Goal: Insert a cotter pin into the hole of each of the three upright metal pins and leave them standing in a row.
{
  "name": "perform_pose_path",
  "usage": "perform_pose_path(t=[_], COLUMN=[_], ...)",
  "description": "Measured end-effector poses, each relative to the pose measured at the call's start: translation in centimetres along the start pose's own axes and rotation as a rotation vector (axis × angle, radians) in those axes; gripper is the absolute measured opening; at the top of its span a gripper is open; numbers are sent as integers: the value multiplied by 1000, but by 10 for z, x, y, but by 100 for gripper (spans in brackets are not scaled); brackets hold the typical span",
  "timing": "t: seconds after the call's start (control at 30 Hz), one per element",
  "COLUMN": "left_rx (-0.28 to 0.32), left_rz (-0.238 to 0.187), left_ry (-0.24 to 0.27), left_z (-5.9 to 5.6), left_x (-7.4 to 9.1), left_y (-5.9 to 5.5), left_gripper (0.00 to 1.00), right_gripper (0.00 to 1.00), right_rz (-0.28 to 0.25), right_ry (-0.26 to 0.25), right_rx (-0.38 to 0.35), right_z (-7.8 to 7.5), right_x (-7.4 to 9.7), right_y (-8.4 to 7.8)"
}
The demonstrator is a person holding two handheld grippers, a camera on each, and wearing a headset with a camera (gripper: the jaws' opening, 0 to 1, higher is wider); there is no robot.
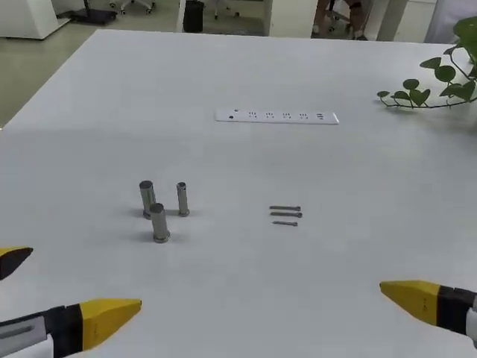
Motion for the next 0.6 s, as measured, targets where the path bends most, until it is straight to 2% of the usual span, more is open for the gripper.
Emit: perform_pose_path(t=[0.03, 0.1, 0.17, 0.4, 0.6], left_rx=[21, 10, 10, 8, 7], left_rz=[2, -29, -37, -32, -36], left_ry=[-9, -6, -11, -16, -22], left_z=[-1, 0, -1, 3, 5], left_x=[-1, -1, -1, -2, -3], left_y=[-1, 1, 2, 3, 3], left_gripper=[99, 99, 99, 99, 99], right_gripper=[98, 98, 98, 98, 98], right_rz=[4, 11, 16, 12, 24], right_ry=[0, -7, -9, -22, -12], right_rx=[3, 19, 24, 12, 6], right_z=[1, 2, 2, 4, 10], right_x=[0, 2, 2, 3, -1], right_y=[0, -1, 0, 1, -1])
Point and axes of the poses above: the centre of the closed fingertips' face, and the gripper's own axes: x roughly backward along the fingers, z roughly to its left, y roughly out of its top, the point moved 7 cm from there along x, roughly backward along the fingers, and after that the axes turned 5 degrees about y, right-handed, at the moved point
